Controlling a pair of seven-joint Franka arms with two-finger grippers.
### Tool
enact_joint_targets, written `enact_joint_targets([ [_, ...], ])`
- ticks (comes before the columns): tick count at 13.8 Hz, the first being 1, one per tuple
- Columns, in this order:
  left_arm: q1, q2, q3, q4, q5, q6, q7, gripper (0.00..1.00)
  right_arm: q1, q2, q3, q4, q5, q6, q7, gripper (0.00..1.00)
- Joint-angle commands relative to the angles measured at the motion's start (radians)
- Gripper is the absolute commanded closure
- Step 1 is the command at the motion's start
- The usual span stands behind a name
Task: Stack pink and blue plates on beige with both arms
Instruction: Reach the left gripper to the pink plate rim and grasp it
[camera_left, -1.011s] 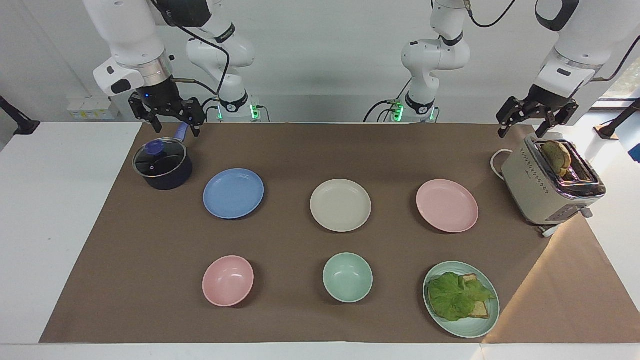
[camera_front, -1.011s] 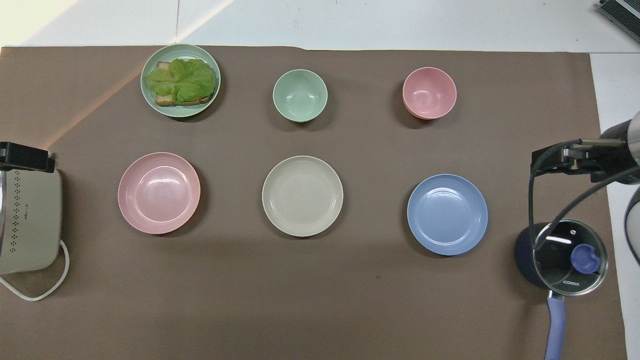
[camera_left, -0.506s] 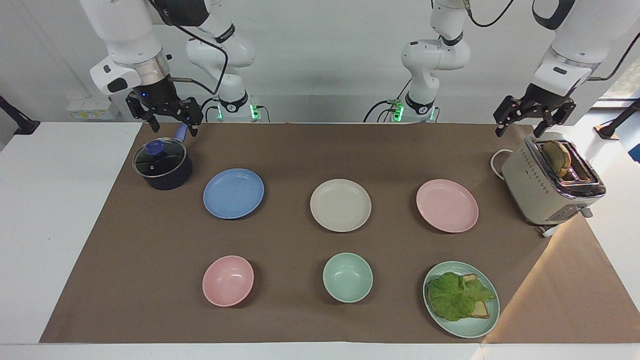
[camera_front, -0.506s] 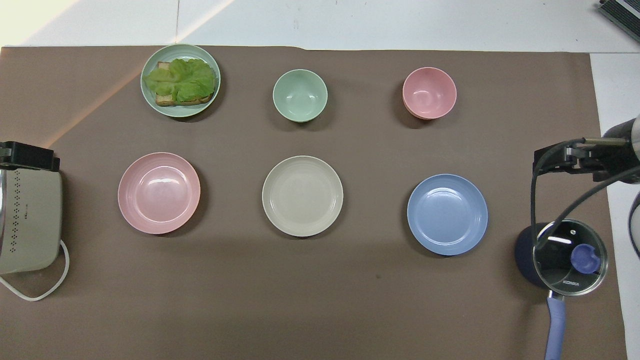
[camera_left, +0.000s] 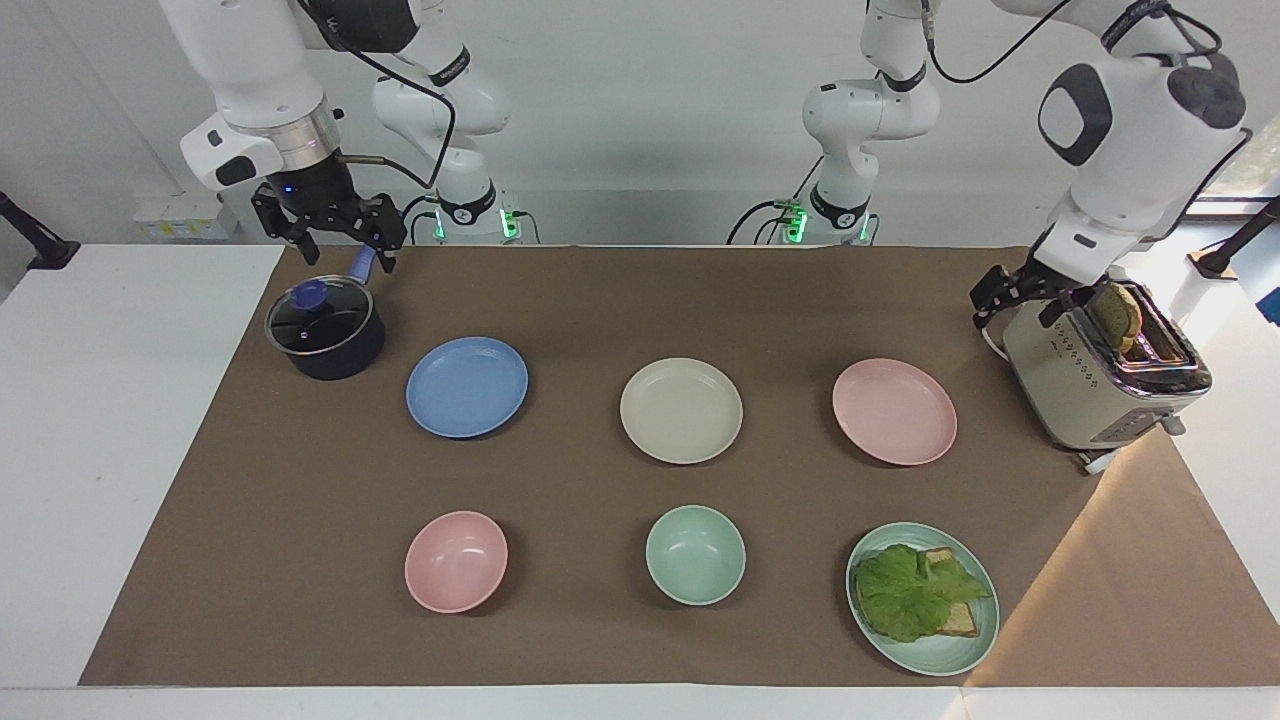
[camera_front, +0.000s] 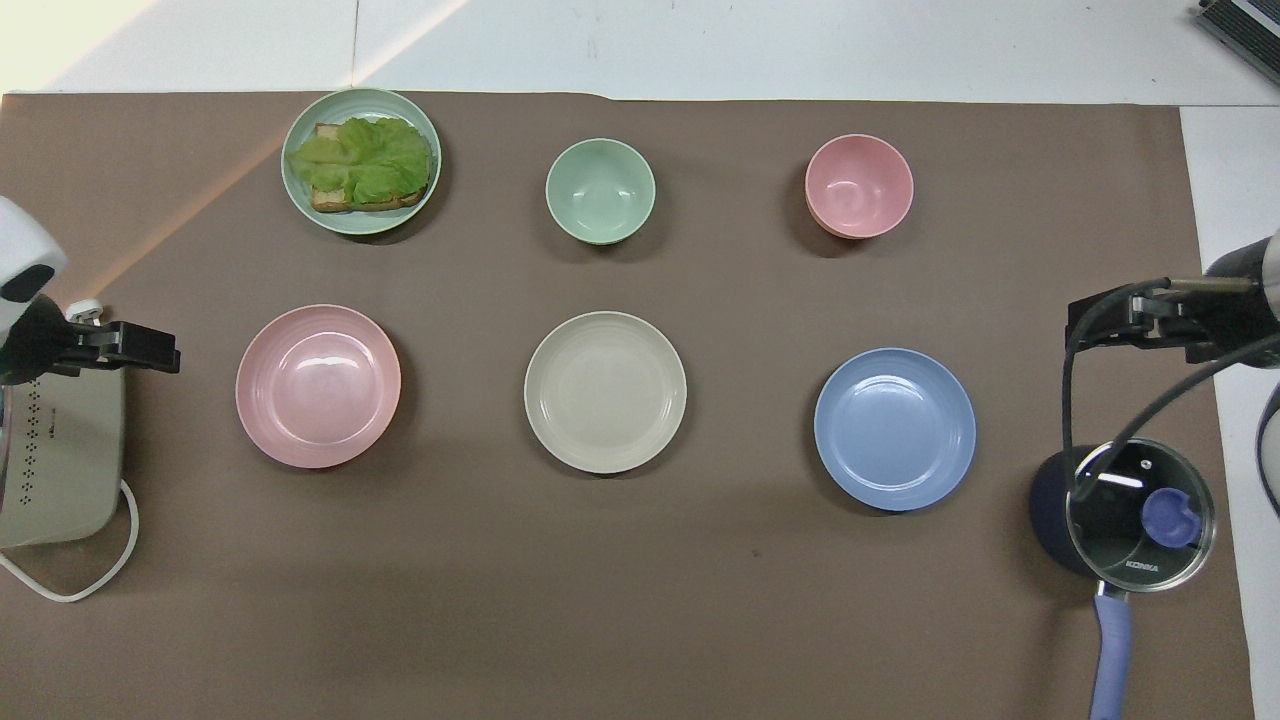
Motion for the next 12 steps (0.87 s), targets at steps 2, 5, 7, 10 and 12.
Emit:
enact_joint_targets([
  [2,0.040,0.114,-0.005,-0.060,0.006,0.141,0.011,0.00,-0.015,-0.013,0.006,-0.013,0.014,-0.001,-0.038,0.00],
  [5,0.043,0.181,-0.005,-0.112,0.006,0.242,-0.003,0.00,-0.021,-0.013,0.006,-0.013,0.014,0.000,-0.061,0.00],
  [7,0.031,0.197,-0.006,-0.176,0.005,0.299,-0.014,0.00,-0.024,-0.013,0.004,-0.013,0.014,0.002,-0.061,0.00],
  [10,0.026,0.188,-0.007,-0.213,0.005,0.317,-0.029,0.00,-0.024,-0.013,0.004,-0.013,0.014,0.003,-0.059,0.00],
  [12,0.026,0.183,-0.008,-0.221,0.005,0.307,-0.040,0.36,-0.024,-0.014,0.004,-0.013,0.014,0.003,-0.059,0.00],
])
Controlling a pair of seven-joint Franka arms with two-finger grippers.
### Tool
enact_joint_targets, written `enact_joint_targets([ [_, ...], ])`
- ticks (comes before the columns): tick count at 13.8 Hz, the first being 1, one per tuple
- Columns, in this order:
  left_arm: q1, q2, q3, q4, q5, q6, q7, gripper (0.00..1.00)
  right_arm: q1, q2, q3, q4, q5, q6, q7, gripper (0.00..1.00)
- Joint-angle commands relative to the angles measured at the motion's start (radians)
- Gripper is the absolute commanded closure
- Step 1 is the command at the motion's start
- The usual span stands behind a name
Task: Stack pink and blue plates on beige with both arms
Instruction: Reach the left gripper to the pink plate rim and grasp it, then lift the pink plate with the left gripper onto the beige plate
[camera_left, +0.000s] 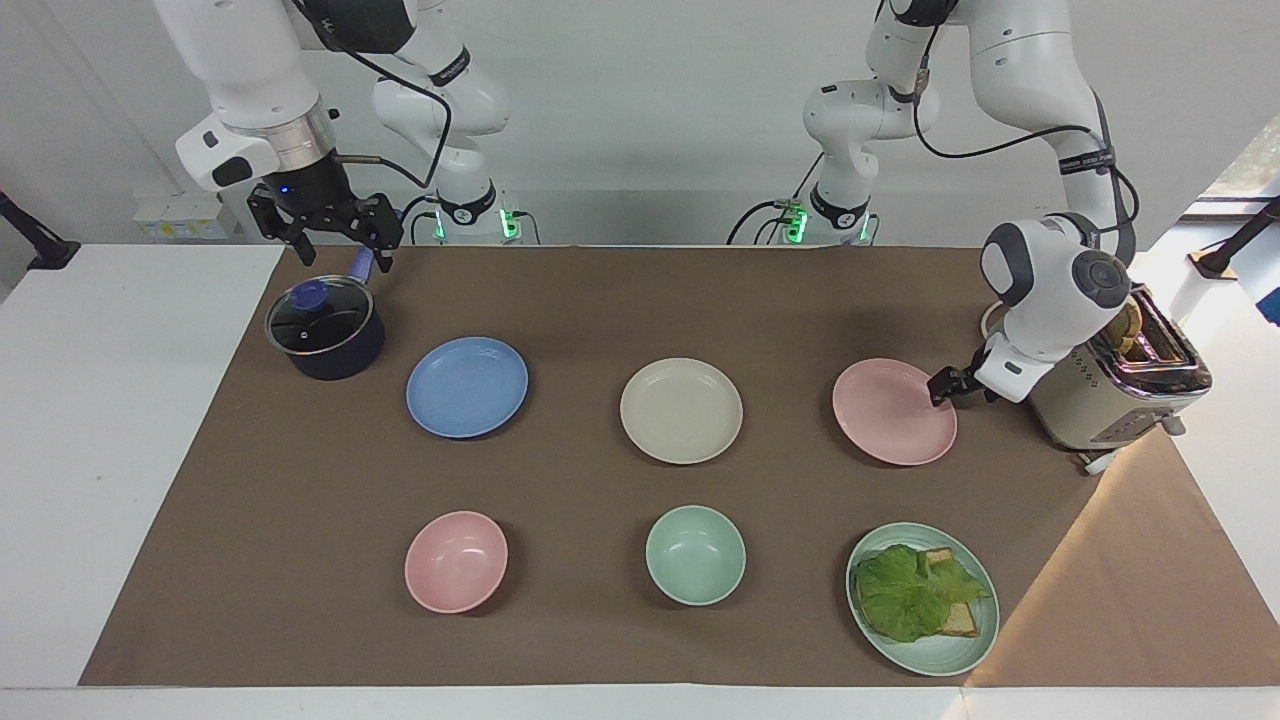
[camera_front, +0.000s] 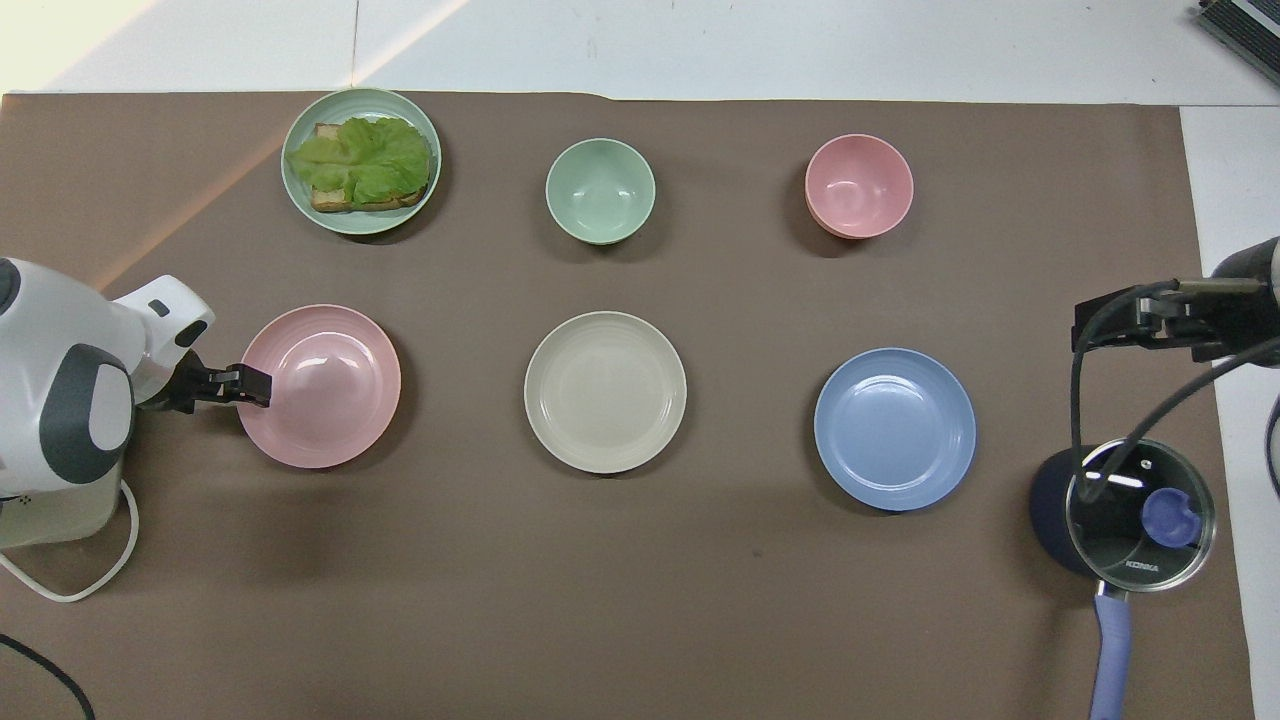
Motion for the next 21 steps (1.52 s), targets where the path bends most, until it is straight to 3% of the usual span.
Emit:
enact_joint_targets([
  [1,-0.010,-0.034,0.004,-0.037,0.005,0.001,-0.034,0.76,-0.015,-0.013,0.005,-0.013,0.014,0.004,-0.033,0.00],
  [2,-0.010,-0.034,0.004,-0.037,0.005,-0.001,-0.035,1.00,-0.015,-0.013,0.005,-0.013,0.014,0.002,-0.033,0.00],
  [8,-0.010,-0.028,-0.003,0.014,0.002,-0.094,-0.034,1.00,-0.015,-0.014,0.005,-0.012,0.014,0.002,-0.033,0.00],
  [15,-0.010,-0.042,-0.036,0.339,-0.174,-0.579,-0.105,1.00,-0.015,-0.013,0.005,-0.012,0.012,0.008,-0.033,0.00],
  [19,-0.012,-0.063,-0.244,0.332,-0.195,-0.569,-0.424,1.00,-0.015,-0.013,0.005,-0.012,0.012,0.008,-0.035,0.00],
  [21,-0.079,-0.065,-0.285,0.300,-0.211,-0.486,-0.506,1.00,-0.015,-0.013,0.005,-0.012,0.012,0.008,-0.035,0.00],
])
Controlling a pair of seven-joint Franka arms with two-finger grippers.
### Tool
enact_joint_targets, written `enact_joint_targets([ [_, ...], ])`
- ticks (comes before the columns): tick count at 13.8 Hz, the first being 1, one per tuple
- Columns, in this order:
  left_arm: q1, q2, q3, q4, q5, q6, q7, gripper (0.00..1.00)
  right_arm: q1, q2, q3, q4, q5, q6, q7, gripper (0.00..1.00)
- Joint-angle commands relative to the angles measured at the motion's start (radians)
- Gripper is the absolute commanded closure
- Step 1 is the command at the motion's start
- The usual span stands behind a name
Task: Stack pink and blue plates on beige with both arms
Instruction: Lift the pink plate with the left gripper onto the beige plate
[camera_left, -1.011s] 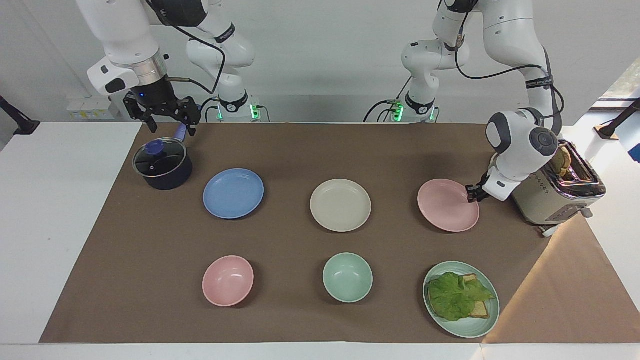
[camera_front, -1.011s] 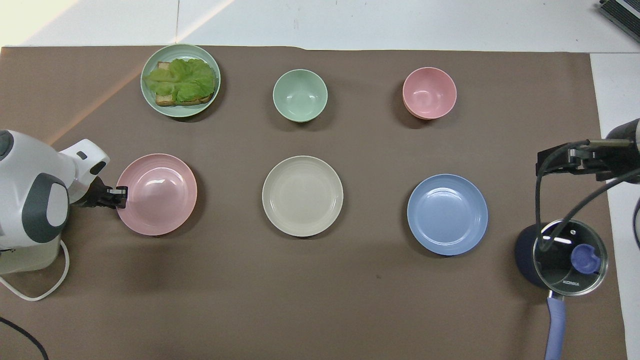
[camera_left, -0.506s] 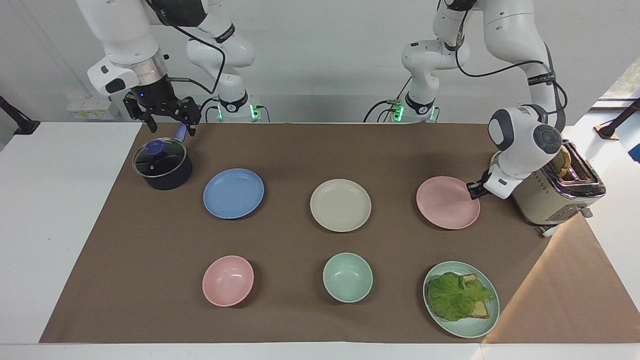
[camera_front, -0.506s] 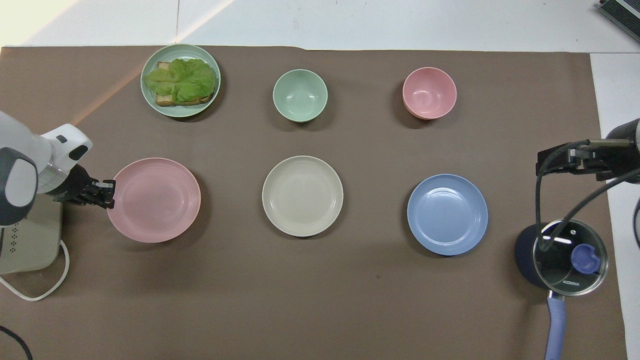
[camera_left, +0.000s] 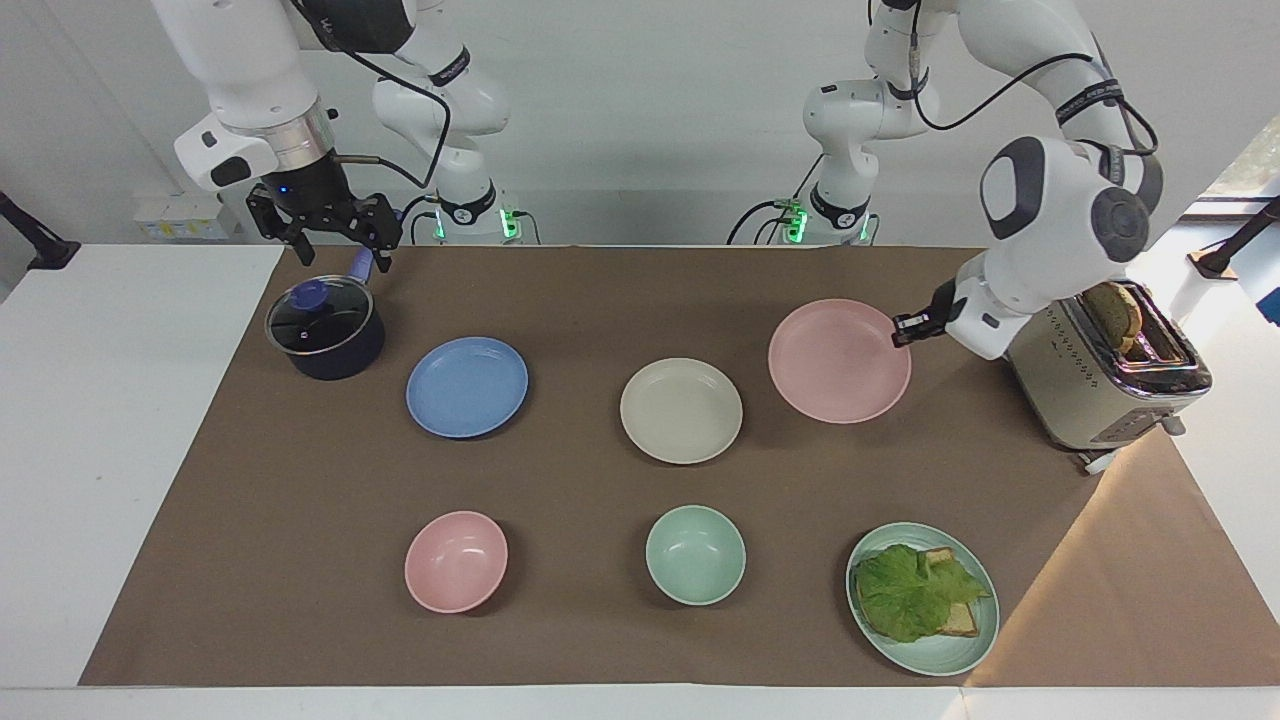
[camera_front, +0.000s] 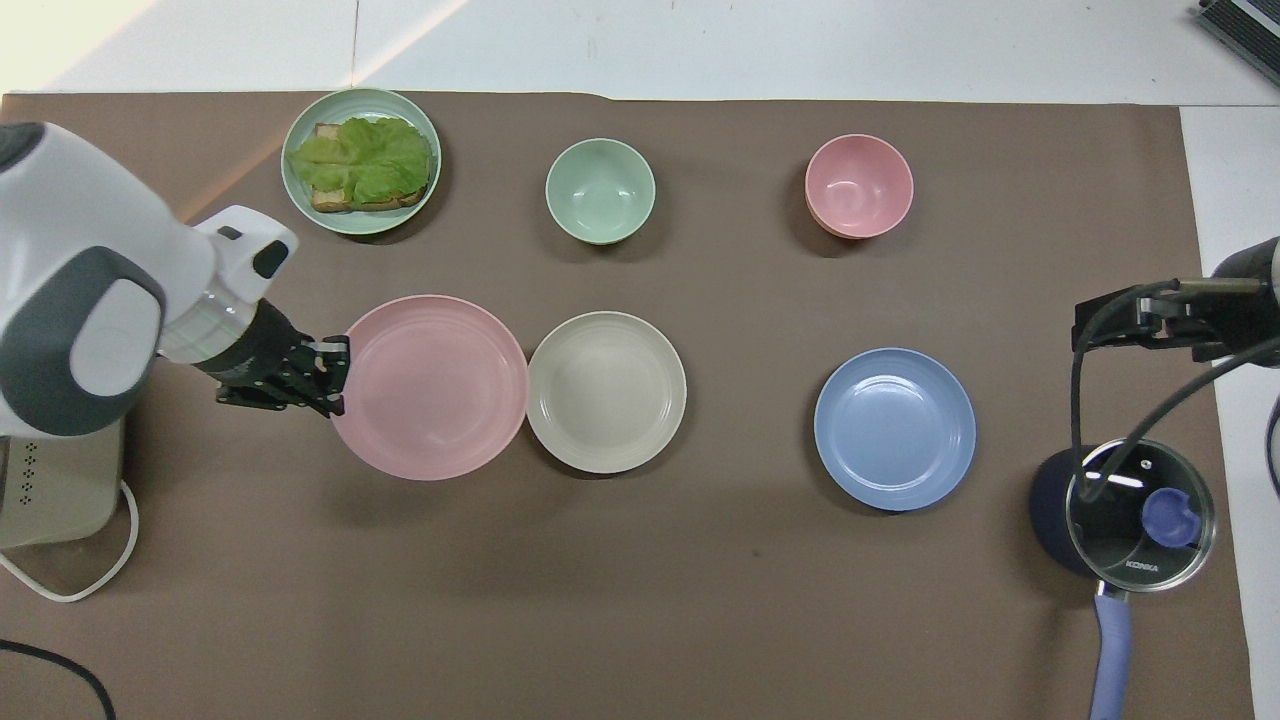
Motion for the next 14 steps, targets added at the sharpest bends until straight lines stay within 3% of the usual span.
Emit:
enact_joint_targets([
  [1,-0.110,-0.007,-0.012,-0.067,-0.031,0.131,-0.114,1.00,-0.015,-0.013,0.005,-0.013,0.012,0.008,-0.034,0.00],
  [4,-0.235,0.018,-0.012,-0.159,-0.033,0.369,-0.197,1.00,-0.015,-0.014,0.006,-0.013,0.012,0.012,-0.031,0.00],
  [7,-0.289,0.079,-0.012,-0.198,-0.033,0.535,-0.198,1.00,-0.015,-0.014,0.006,-0.018,0.012,0.014,-0.034,0.00],
  [8,-0.287,0.079,-0.012,-0.200,-0.033,0.540,-0.193,0.77,-0.015,-0.016,0.005,-0.021,0.012,0.014,-0.033,0.00],
  [9,-0.289,0.079,-0.012,-0.200,-0.033,0.540,-0.191,0.17,-0.015,-0.016,0.005,-0.019,0.012,0.014,-0.031,0.00],
  [10,-0.289,0.079,-0.012,-0.200,-0.031,0.539,-0.194,0.00,-0.015,-0.016,0.005,-0.021,0.012,0.012,-0.030,0.00],
  [14,-0.264,0.073,-0.002,-0.189,-0.025,0.496,-0.201,0.00,-0.015,-0.016,0.005,-0.021,0.012,0.014,-0.027,0.00],
])
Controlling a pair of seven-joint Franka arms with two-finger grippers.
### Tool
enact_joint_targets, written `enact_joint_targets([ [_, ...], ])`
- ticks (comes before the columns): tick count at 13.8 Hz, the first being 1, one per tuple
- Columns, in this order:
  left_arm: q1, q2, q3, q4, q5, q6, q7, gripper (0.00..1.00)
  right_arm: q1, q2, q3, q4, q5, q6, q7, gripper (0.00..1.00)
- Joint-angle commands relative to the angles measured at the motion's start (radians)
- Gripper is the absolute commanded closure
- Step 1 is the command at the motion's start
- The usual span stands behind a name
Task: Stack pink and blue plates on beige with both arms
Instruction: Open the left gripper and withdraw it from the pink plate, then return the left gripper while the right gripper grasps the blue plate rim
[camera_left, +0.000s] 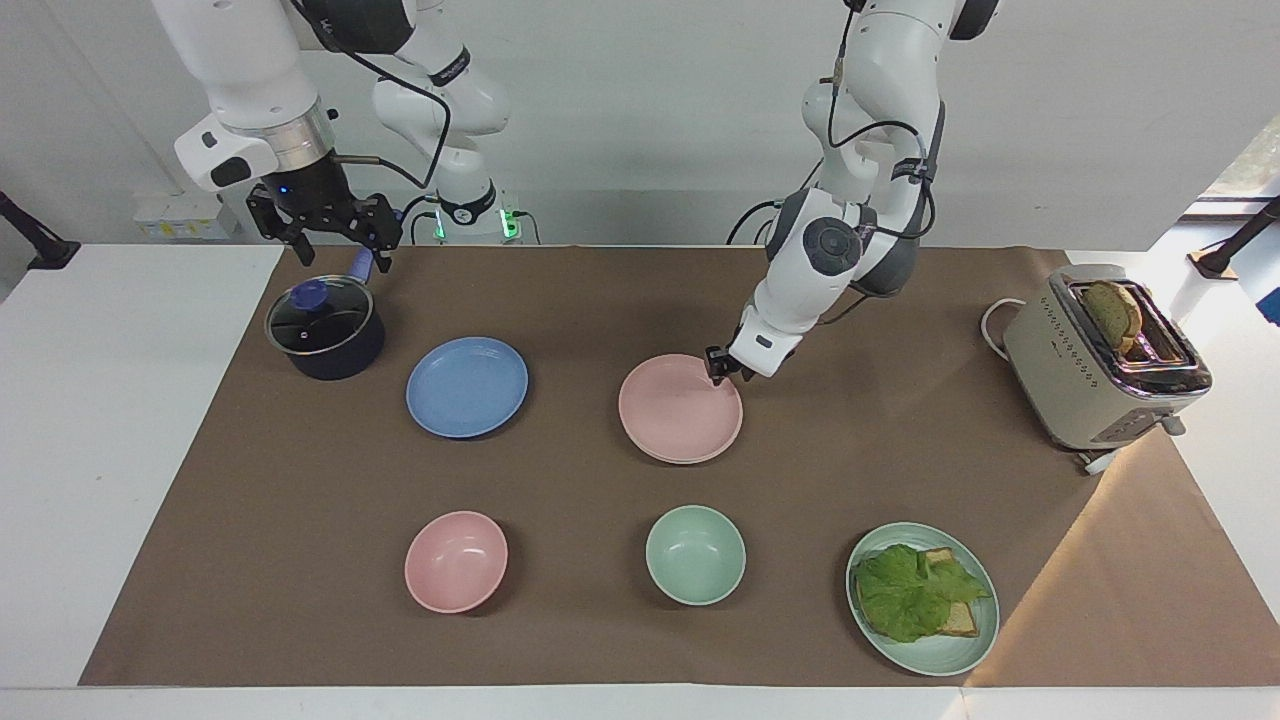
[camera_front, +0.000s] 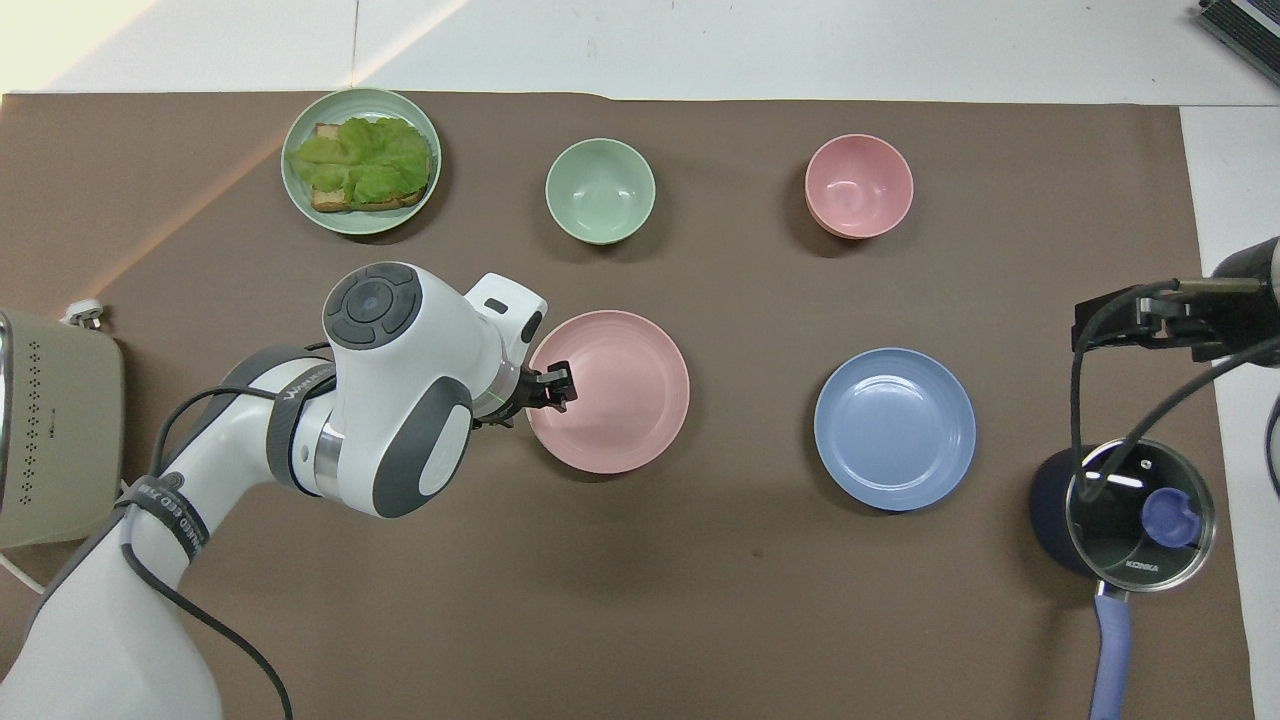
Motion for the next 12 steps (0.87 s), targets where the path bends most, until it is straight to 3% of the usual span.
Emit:
enact_joint_targets([
  [1,0.049,-0.032,0.028,0.001,0.004,-0.060,0.006,0.00,-0.016,-0.016,0.005,-0.020,0.012,0.013,-0.028,0.00],
  [4,0.178,-0.063,0.030,0.063,0.103,-0.192,0.027,0.00,-0.028,-0.028,0.005,-0.046,0.012,0.040,-0.041,0.00],
  [7,0.293,-0.106,0.031,0.101,0.168,-0.245,0.181,0.00,-0.045,-0.058,0.005,-0.164,0.014,0.140,-0.108,0.00],
  [10,0.405,-0.169,0.033,0.116,0.179,-0.267,0.398,0.00,-0.063,-0.059,0.005,-0.312,0.058,0.302,-0.148,0.00],
  [12,0.428,-0.178,0.033,0.182,0.211,-0.338,0.469,0.00,-0.070,-0.057,0.005,-0.412,0.081,0.430,-0.182,0.00],
])
